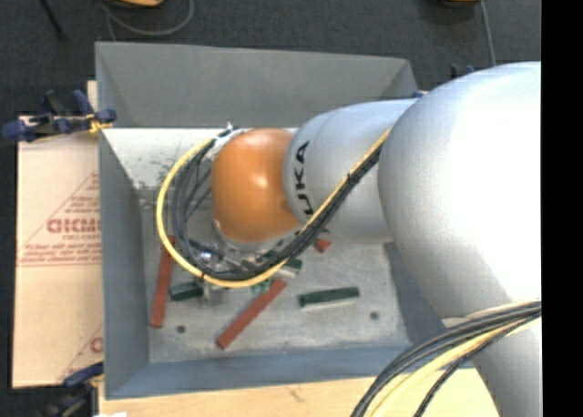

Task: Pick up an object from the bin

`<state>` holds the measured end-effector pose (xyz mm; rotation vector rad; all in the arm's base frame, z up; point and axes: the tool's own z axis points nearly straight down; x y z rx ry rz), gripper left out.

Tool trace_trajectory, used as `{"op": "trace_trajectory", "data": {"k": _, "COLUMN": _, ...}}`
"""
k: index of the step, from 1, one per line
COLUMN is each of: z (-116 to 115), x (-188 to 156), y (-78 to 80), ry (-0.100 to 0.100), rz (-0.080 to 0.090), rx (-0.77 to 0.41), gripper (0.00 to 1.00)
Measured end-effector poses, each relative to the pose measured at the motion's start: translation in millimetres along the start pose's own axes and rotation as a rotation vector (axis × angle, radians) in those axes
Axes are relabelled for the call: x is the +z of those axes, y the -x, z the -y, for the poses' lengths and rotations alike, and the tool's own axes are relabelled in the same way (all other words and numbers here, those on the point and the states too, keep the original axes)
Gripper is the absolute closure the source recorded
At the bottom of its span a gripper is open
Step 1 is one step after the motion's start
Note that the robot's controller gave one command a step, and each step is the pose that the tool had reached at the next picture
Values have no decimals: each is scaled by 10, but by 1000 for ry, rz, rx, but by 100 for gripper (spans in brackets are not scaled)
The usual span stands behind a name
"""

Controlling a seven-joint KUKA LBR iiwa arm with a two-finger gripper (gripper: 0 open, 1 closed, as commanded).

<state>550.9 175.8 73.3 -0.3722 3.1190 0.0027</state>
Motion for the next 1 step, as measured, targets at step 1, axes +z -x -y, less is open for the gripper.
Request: {"op": "trace_trajectory", "data": {"k": 1, "z": -524, "x": -1534, "y": 5, "ry": -2, "rz": 11, "rx": -260, "gripper": 100}}
